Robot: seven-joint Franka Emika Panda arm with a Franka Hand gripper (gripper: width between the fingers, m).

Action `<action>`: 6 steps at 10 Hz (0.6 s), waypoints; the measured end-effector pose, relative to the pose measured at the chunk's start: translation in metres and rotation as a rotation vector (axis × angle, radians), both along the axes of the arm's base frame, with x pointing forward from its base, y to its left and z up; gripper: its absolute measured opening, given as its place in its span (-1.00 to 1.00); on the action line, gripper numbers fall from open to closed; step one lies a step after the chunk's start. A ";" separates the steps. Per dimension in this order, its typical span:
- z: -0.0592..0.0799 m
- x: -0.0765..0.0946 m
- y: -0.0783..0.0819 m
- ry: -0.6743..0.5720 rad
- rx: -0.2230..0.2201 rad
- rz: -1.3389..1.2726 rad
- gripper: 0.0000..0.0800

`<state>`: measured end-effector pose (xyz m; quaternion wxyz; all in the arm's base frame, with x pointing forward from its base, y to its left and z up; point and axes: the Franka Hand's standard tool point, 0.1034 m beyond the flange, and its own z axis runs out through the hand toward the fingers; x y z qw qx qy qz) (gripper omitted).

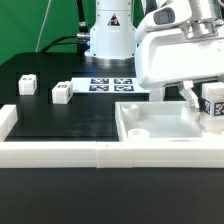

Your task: Assemble one leg

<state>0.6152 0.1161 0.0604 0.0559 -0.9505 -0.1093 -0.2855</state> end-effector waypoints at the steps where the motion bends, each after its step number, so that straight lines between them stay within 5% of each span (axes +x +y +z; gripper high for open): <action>1: 0.000 0.000 0.000 0.000 0.000 0.000 0.20; 2: 0.000 0.000 0.000 0.001 0.000 0.000 0.20; 3: -0.001 0.000 0.000 0.001 0.000 0.000 0.54; 6: 0.000 0.000 0.000 0.001 0.000 0.000 0.62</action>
Offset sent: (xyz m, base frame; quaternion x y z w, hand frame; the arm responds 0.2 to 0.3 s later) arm 0.0000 0.0000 0.0000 0.0000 0.0000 0.0000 1.0000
